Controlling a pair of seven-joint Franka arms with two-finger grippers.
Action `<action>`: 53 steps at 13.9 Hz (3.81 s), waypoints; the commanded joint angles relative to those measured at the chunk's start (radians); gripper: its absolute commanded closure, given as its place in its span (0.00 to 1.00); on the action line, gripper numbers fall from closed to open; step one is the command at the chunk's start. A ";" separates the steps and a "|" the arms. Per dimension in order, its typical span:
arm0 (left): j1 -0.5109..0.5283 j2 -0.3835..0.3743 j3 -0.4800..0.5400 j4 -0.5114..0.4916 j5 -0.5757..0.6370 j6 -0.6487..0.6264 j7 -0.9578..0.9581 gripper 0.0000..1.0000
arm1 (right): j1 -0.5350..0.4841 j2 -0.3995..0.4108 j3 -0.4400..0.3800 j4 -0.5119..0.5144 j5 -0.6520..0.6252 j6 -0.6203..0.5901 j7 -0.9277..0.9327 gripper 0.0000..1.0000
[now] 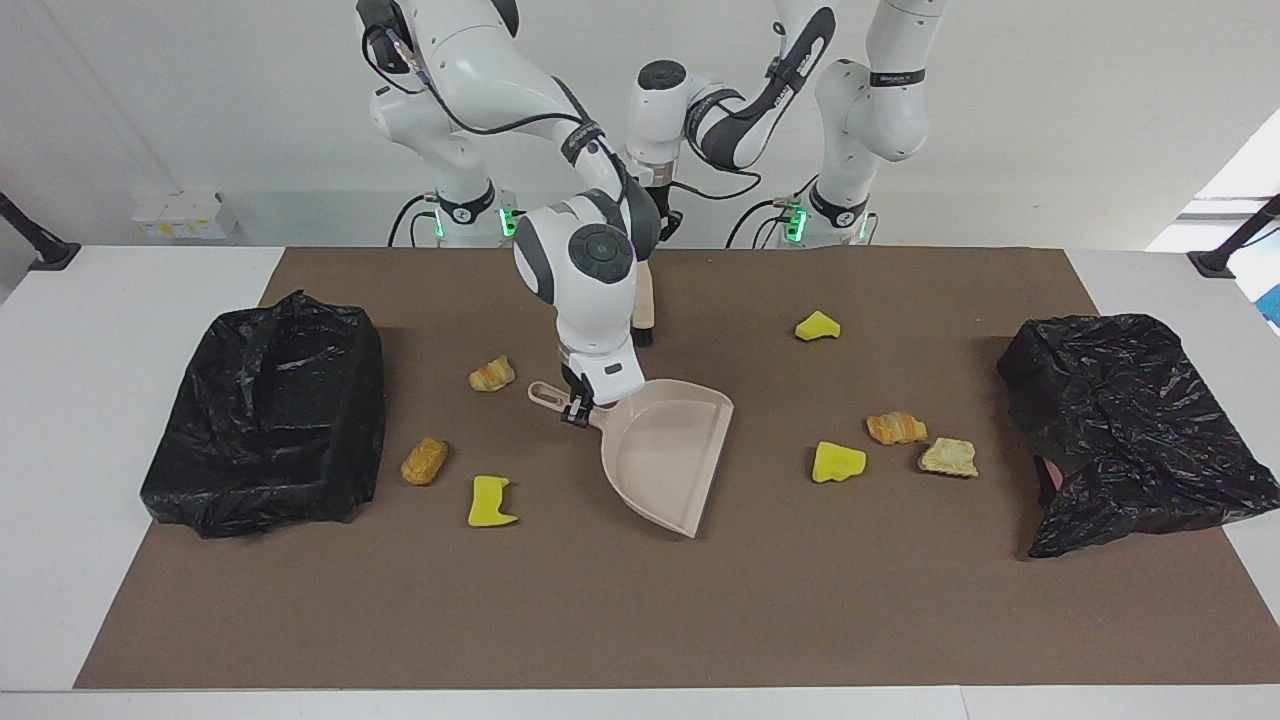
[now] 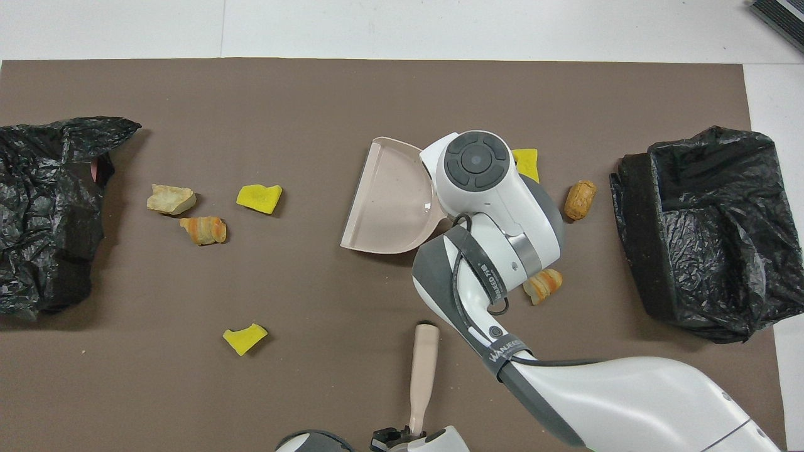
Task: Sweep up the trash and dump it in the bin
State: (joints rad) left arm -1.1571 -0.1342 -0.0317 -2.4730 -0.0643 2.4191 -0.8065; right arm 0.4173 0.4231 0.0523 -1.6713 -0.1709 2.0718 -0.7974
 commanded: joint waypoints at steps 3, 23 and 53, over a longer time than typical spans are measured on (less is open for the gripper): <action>0.055 -0.071 0.006 -0.001 0.000 -0.124 -0.011 1.00 | -0.002 -0.072 0.012 -0.103 -0.212 0.091 -0.117 1.00; 0.754 -0.281 0.010 -0.004 -0.041 -0.676 -0.231 1.00 | 0.083 -0.095 0.029 -0.104 -0.067 -0.062 -0.066 1.00; 0.799 -0.120 0.010 0.101 -0.071 -0.446 0.366 1.00 | 0.107 -0.110 0.029 -0.179 -0.216 0.045 -0.117 1.00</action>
State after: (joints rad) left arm -0.4423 -0.2700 -0.0188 -2.4304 -0.1634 2.0262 -0.5263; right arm 0.5340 0.3366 0.0776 -1.8206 -0.3729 2.1034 -0.8927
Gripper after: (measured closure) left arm 0.740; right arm 0.683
